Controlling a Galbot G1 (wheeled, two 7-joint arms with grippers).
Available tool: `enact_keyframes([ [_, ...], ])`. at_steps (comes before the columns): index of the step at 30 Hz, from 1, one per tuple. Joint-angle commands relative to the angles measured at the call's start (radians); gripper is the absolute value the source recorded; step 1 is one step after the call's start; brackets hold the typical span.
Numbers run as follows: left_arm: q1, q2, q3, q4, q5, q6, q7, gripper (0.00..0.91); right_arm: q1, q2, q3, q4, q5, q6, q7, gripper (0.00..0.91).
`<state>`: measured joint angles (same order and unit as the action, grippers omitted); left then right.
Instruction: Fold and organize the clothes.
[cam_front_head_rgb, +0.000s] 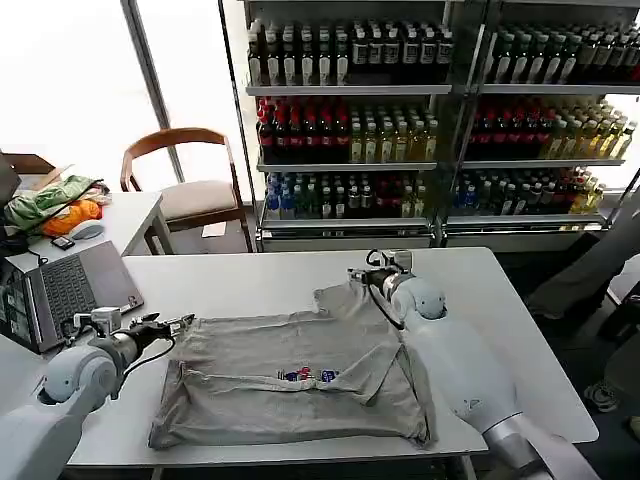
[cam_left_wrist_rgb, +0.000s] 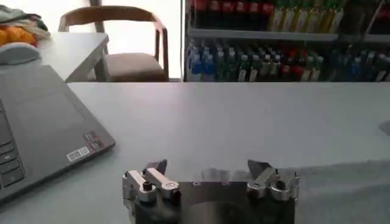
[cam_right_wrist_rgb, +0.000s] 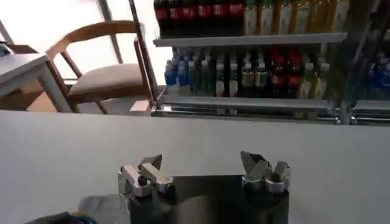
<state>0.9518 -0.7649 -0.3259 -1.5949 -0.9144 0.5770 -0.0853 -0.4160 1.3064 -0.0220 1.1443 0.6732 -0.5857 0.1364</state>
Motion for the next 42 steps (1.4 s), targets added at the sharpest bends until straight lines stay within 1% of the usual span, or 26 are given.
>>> enact_keyframes([
  [1, -0.044, -0.013, 0.030, 0.036, 0.003, 0.000, 0.000, 0.907, 0.007, 0.010, -0.011, -0.022, 0.007, 0.000, 0.030, 0.867],
  [2, -0.045, -0.014, 0.030, 0.037, 0.003, 0.000, 0.000, 0.907, 0.005, 0.009, -0.011, -0.022, 0.007, 0.000, 0.030, 0.846],
  [3, -0.045, -0.014, 0.030, 0.037, 0.003, 0.000, 0.000, 0.907, 0.003, 0.007, -0.011, -0.021, 0.007, 0.000, 0.030, 0.625],
  [4, -0.045, -0.015, 0.031, 0.037, 0.004, 0.000, 0.000, 0.907, -0.002, 0.002, -0.012, -0.013, 0.010, 0.000, 0.030, 0.534],
  [5, -0.045, -0.016, 0.031, 0.037, 0.005, 0.000, 0.000, 0.907, -0.007, -0.001, -0.017, -0.009, 0.010, 0.000, 0.029, 0.403],
  [6, -0.045, -0.017, 0.032, 0.038, 0.006, 0.000, 0.001, 0.907, -0.009, -0.002, -0.020, -0.007, 0.010, 0.000, 0.029, 0.373],
  [9, -0.047, -0.024, 0.035, 0.042, 0.010, 0.000, 0.000, 0.907, -0.015, -0.004, -0.025, -0.005, 0.009, -0.001, 0.030, 0.121],
  [10, -0.048, -0.026, 0.035, 0.045, 0.010, 0.000, -0.001, 0.907, -0.017, -0.004, -0.027, -0.006, 0.009, -0.001, 0.031, 0.091],
  [11, -0.049, -0.027, 0.037, 0.047, 0.011, 0.000, -0.001, 0.907, -0.019, -0.005, -0.029, -0.007, 0.009, -0.001, 0.028, 0.000],
  [17, -0.049, -0.033, 0.042, 0.058, 0.012, 0.000, -0.007, 0.907, -0.032, -0.008, -0.036, 0.003, 0.008, -0.001, 0.022, 0.000],
  [21, -0.023, -0.029, 0.036, 0.048, 0.012, 0.000, -0.007, 0.907, -0.042, -0.009, -0.038, 0.008, 0.009, 0.000, 0.019, 0.000],
  [26, -0.007, -0.041, 0.034, 0.044, 0.012, 0.000, -0.008, 0.907, -0.046, -0.008, -0.036, 0.008, 0.012, 0.000, 0.020, 0.000],
  [27, -0.005, -0.043, 0.036, 0.044, 0.012, 0.000, -0.008, 0.867, -0.045, -0.008, -0.037, 0.009, 0.013, 0.000, 0.020, 0.000],
  [28, -0.005, -0.043, 0.036, 0.043, 0.011, 0.000, -0.008, 0.796, -0.044, -0.007, -0.037, 0.011, 0.013, 0.000, 0.020, 0.000],
  [29, -0.005, -0.044, 0.038, 0.043, 0.010, 0.001, -0.007, 0.564, -0.043, -0.007, -0.037, 0.012, 0.014, 0.000, 0.021, 0.000],
  [30, -0.004, -0.045, 0.039, 0.043, 0.011, 0.001, -0.007, 0.403, -0.041, -0.007, -0.037, 0.014, 0.015, 0.000, 0.021, 0.000],
  [33, -0.006, -0.048, 0.044, 0.048, 0.009, 0.000, -0.006, 0.262, -0.040, -0.008, -0.037, 0.019, 0.020, 0.000, 0.022, 0.000],
  [37, -0.014, -0.054, 0.049, 0.062, 0.010, 0.000, -0.006, 0.181, -0.043, -0.007, -0.036, 0.023, 0.021, 0.000, 0.022, 0.000],
  [39, -0.017, -0.054, 0.052, 0.064, 0.008, 0.000, -0.003, 0.121, -0.044, -0.005, -0.034, 0.024, 0.021, 0.000, 0.022, 0.000],
  [40, -0.019, -0.054, 0.054, 0.065, 0.008, 0.000, -0.002, 0.060, -0.043, -0.005, -0.033, 0.024, 0.021, 0.000, 0.022, 0.000],
  [41, -0.023, -0.055, 0.056, 0.067, 0.007, 0.000, -0.002, 0.030, -0.043, -0.005, -0.033, 0.025, 0.021, 0.000, 0.022, 0.000],
  [42, -0.028, -0.055, 0.058, 0.071, 0.006, 0.000, 0.000, 0.020, -0.043, -0.004, -0.033, 0.027, 0.021, 0.001, 0.023, 0.000],
])
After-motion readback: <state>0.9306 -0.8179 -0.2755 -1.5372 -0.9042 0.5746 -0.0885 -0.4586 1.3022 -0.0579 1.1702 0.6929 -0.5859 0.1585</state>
